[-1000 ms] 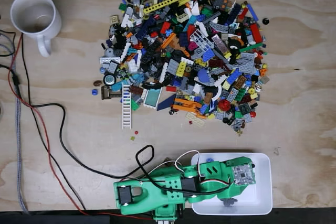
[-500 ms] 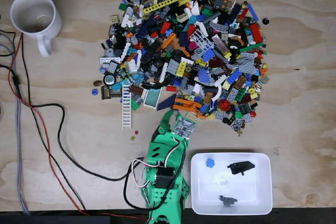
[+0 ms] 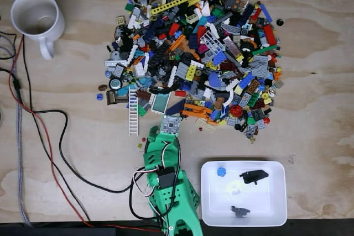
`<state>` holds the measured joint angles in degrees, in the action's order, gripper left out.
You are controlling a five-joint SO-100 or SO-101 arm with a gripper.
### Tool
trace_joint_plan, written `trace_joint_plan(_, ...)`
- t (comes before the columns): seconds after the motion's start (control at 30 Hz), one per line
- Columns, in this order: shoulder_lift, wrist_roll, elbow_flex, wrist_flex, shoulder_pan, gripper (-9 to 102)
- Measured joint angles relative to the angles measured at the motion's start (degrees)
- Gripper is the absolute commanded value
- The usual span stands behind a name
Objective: Find the closest Lego and put it in the bin.
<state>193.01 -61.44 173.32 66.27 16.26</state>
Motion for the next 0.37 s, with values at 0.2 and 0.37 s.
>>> trace_joint_plan(0.2,0.2,0.0,1.1,-1.1,-0.3,0)
trace_joint_plan(0.37,0.2,0.0,1.1,-1.6,-0.4,0)
